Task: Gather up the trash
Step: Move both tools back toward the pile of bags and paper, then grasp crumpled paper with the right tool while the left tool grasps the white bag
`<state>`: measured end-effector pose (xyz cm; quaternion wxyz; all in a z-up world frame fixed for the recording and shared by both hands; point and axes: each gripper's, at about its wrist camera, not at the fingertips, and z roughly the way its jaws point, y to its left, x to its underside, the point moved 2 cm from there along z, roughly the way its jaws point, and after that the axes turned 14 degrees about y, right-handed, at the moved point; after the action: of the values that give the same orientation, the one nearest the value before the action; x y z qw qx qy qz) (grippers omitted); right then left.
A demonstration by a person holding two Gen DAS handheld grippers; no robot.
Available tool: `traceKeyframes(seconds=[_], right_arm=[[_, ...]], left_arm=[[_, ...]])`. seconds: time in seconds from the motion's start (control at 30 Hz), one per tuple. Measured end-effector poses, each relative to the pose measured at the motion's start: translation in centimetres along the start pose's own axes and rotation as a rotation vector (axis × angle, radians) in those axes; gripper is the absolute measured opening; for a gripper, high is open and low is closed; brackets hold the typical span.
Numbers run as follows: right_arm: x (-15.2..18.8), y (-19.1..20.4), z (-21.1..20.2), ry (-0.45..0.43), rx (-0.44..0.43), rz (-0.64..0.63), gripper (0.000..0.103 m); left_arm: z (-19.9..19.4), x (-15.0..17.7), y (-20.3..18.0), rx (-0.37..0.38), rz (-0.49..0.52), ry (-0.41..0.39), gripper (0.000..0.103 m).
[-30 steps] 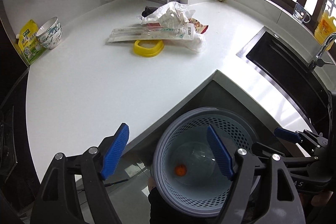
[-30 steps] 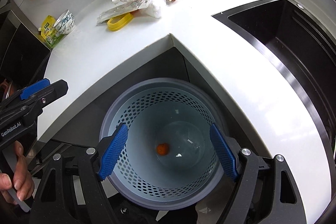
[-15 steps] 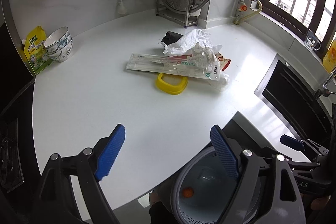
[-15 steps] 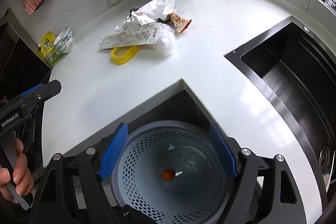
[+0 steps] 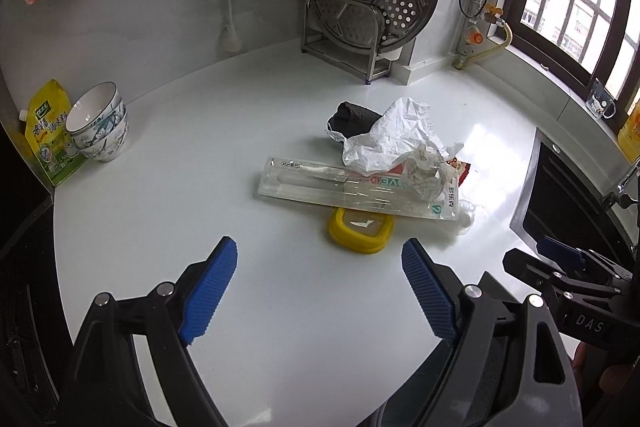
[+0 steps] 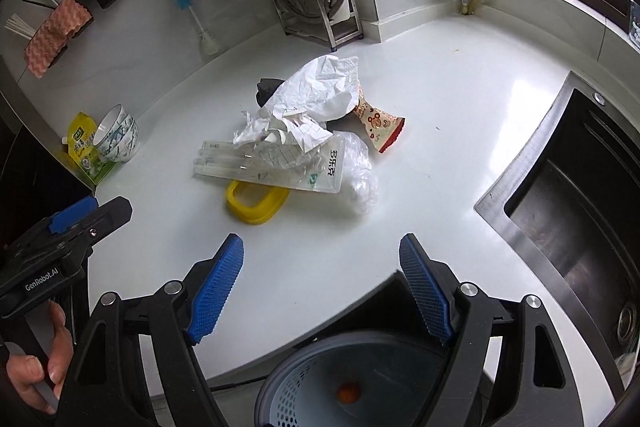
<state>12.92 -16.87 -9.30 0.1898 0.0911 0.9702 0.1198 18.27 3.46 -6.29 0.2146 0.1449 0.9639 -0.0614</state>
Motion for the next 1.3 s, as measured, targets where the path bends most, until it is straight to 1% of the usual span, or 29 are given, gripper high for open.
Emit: traceKeyframes(seconds=[0.23, 0.43, 0.53, 0.6, 0.83, 1.0, 1.17, 1.23, 1.3], right_arm=[[-3.2, 1.0, 1.6, -0.028, 0.024, 0.061, 0.077], [-5.1, 1.5, 3.1, -0.041, 0.029, 0.116, 0.077], [-6.0, 1.8, 4.2, -0.026, 0.035, 0.123, 0.077], [-6.5, 2.1, 4.8, -0.022, 0.054, 0.119, 0.077], [-8.0, 2.6, 7.2, 0.010, 0.120, 0.131, 0.077], [-8.5, 2.9, 7.8, 0.004, 0.165, 0.112, 0.077], [-8.8, 2.8, 8.4, 0.011, 0.152, 0.107, 0.076], [-8.8, 2.8, 8.3, 0.007, 0.141, 0.107, 0.070], [-8.8, 2.9, 8.4, 0.014, 0.123, 0.102, 0.056]], left_arm=[[2.2, -3.2, 1.2, 0.033, 0.053, 0.014, 0.083], [4.0, -5.7, 1.9, 0.047, 0.101, 0.022, 0.083], [4.7, -6.6, 2.3, 0.057, 0.116, 0.023, 0.083], [5.2, -7.1, 2.6, 0.062, 0.123, 0.024, 0.083], [6.9, -8.0, 3.4, 0.101, 0.127, 0.050, 0.083], [7.8, -8.1, 3.4, 0.128, 0.125, 0.063, 0.083], [8.2, -8.1, 3.3, 0.141, 0.130, 0.066, 0.083], [8.2, -8.2, 3.2, 0.144, 0.132, 0.065, 0.083], [8.3, -8.2, 3.1, 0.146, 0.134, 0.066, 0.083]])
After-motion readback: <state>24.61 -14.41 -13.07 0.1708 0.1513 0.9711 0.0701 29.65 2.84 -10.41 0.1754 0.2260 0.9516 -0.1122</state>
